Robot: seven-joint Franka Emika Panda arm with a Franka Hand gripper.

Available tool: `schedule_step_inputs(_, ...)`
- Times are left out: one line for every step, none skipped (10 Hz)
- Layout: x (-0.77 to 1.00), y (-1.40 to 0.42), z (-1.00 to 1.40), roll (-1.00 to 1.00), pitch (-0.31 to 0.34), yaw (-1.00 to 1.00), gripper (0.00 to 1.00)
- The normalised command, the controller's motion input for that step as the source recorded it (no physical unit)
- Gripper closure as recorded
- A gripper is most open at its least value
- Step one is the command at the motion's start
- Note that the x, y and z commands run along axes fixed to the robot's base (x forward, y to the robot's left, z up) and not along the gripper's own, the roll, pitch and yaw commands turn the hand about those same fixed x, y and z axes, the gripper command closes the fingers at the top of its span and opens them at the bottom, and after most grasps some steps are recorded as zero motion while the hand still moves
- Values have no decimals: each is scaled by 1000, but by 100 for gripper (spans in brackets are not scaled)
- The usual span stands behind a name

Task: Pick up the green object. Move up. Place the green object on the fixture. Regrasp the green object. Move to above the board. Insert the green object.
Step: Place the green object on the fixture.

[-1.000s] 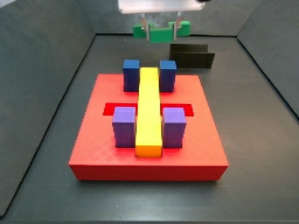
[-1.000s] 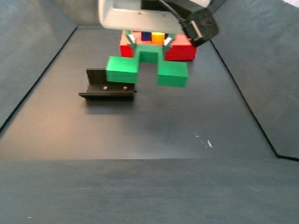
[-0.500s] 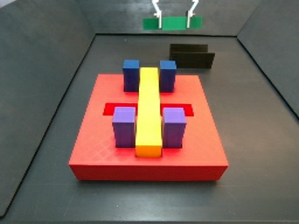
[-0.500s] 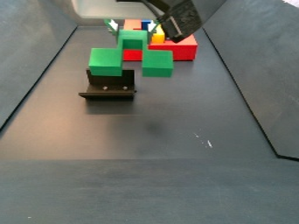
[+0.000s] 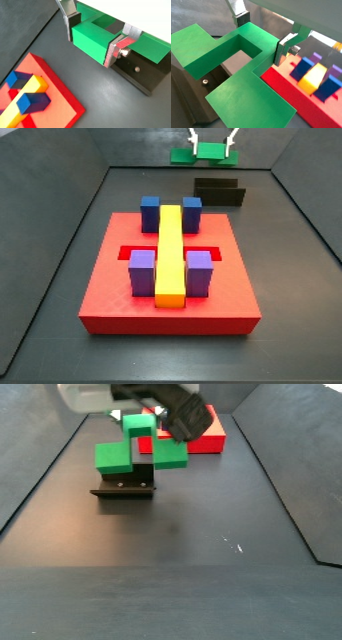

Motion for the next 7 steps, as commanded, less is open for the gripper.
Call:
schedule_step_inputs(789, 94, -11, -1000, -166, -86, 100)
schedule_step_inputs(634, 134, 0, -1000, -303, -217, 100)
schedule_step_inputs(606, 154, 80, -1000, -486, -246, 100)
schedule_step_inputs(386, 146, 254, -677, -769, -137, 100)
schedule_step_inputs(269, 0, 97, -60, -729, -89, 100)
schedule_step_inputs(383, -183, 0, 314, -214, -43, 100)
schedule_step_inputs(463, -331, -89, 506, -80, -60, 100)
